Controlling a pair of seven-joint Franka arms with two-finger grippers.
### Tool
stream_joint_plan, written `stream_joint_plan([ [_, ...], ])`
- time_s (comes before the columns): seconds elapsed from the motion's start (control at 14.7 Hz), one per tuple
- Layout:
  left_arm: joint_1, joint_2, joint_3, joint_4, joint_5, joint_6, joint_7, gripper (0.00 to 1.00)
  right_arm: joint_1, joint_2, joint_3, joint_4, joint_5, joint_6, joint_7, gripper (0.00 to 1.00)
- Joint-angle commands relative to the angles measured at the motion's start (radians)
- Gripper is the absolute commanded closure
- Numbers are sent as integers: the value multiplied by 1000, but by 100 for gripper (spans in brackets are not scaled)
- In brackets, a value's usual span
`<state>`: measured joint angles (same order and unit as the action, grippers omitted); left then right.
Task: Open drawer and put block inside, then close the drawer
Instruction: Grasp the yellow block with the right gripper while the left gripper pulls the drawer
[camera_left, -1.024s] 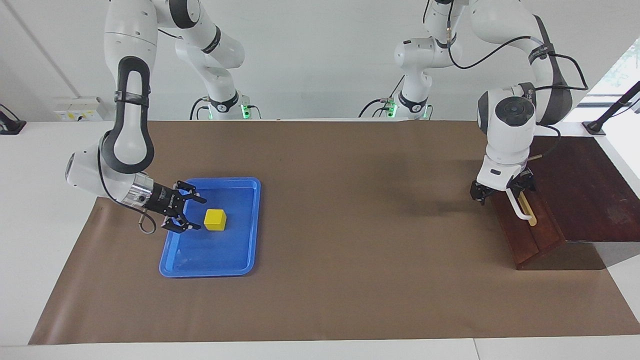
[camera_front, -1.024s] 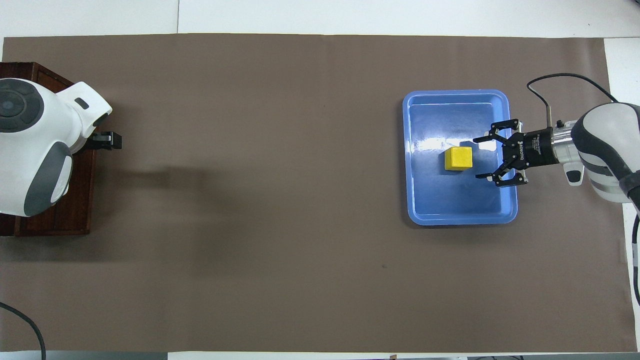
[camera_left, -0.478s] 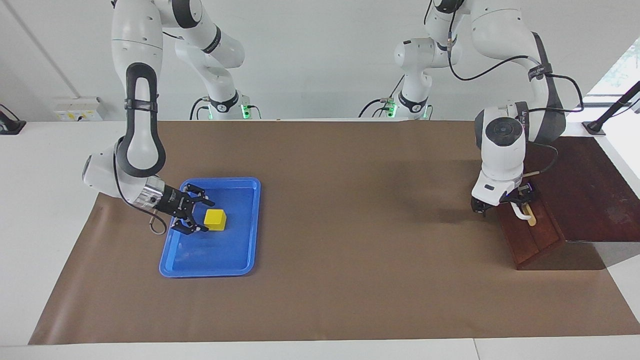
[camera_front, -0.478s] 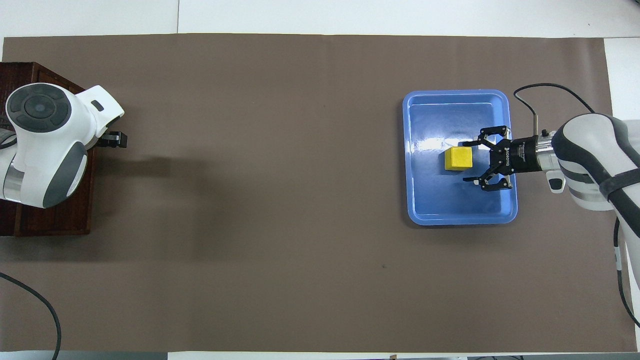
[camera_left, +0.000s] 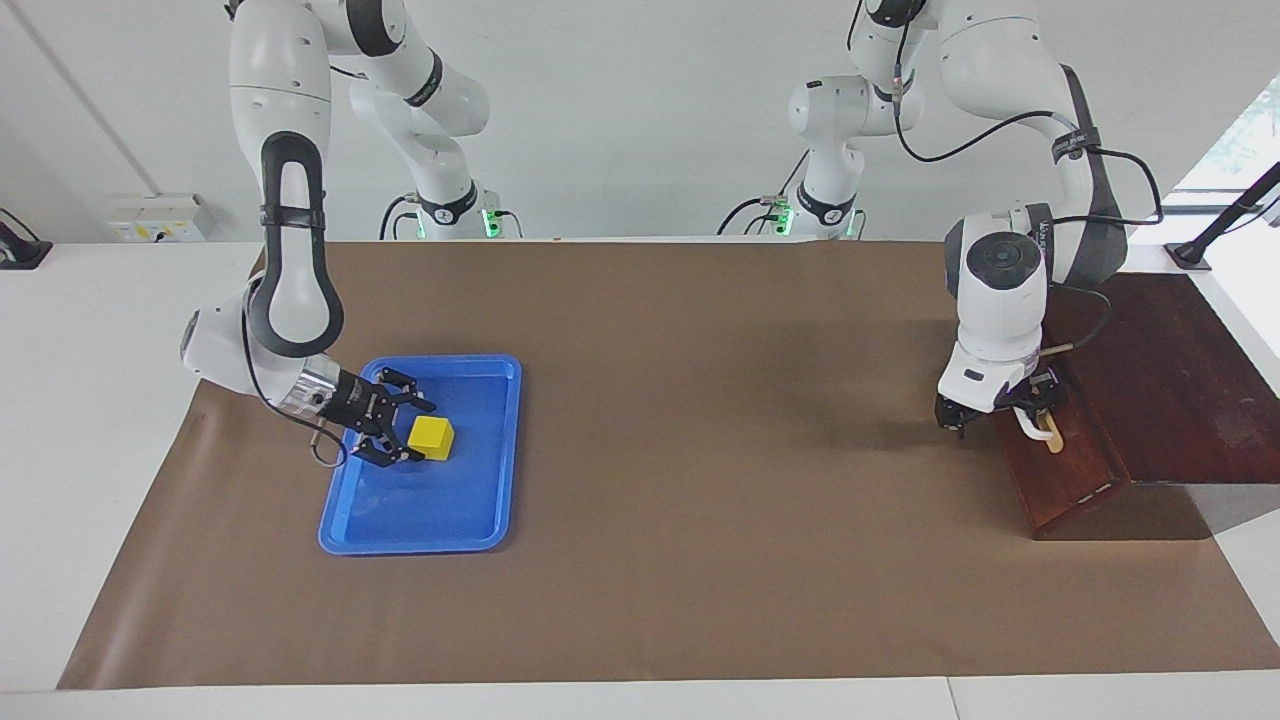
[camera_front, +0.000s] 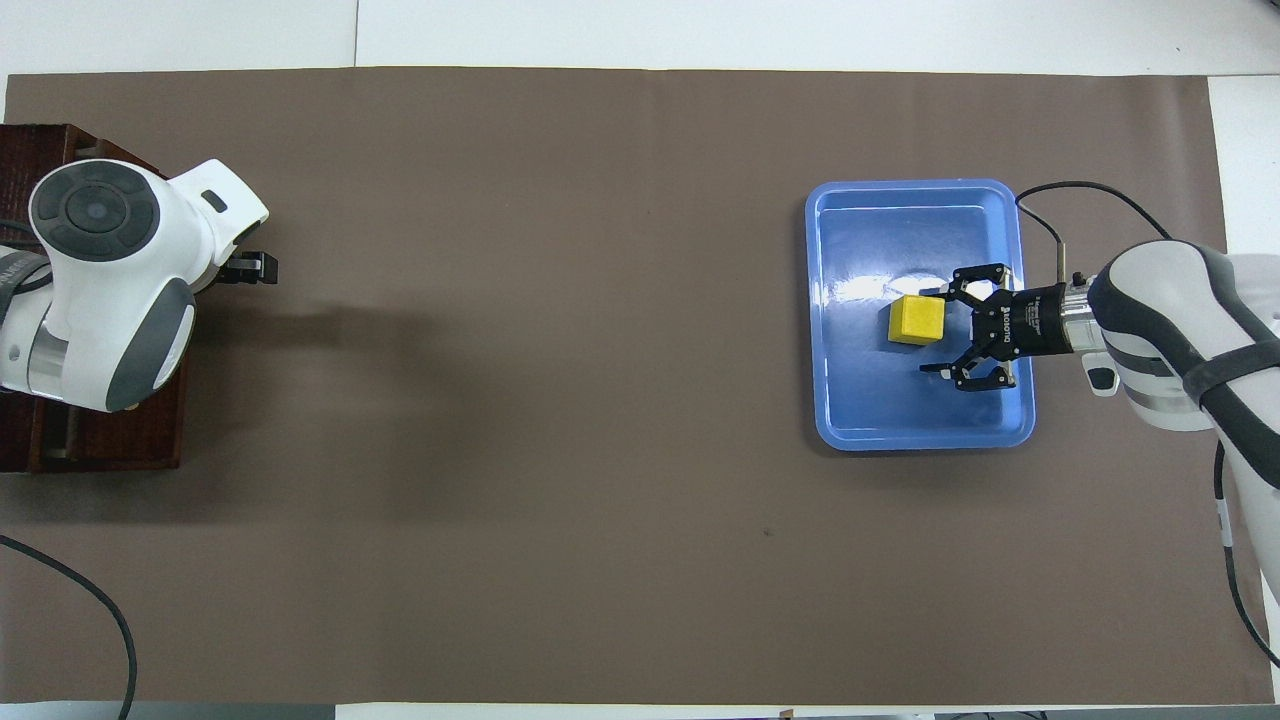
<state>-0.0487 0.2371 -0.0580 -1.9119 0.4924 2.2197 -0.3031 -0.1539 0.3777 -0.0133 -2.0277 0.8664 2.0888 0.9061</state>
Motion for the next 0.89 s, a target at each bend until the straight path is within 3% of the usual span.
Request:
stream_joint_plan([
  [0.0,-42,16,4,8,-25,6,-57,0,-6,-25,3,-31,29,20,-53,17],
  [0.2,-54,16,4,4,-25,9,-85,0,-7,-25,3,-31,29,14,-85,39],
  [0.41,-60,16,3,2,-26,9,-97,0,-9,-26,3,-29,29,8,-95,77],
  [0.48,-68,16,3,2,-26,9,-100,0,-7,-26,3,-26,29,5,-104,98],
  [0.82,-85,18,1,4,-57,11,-120,0,-4,-23,3,-13,28,7,-115,100],
])
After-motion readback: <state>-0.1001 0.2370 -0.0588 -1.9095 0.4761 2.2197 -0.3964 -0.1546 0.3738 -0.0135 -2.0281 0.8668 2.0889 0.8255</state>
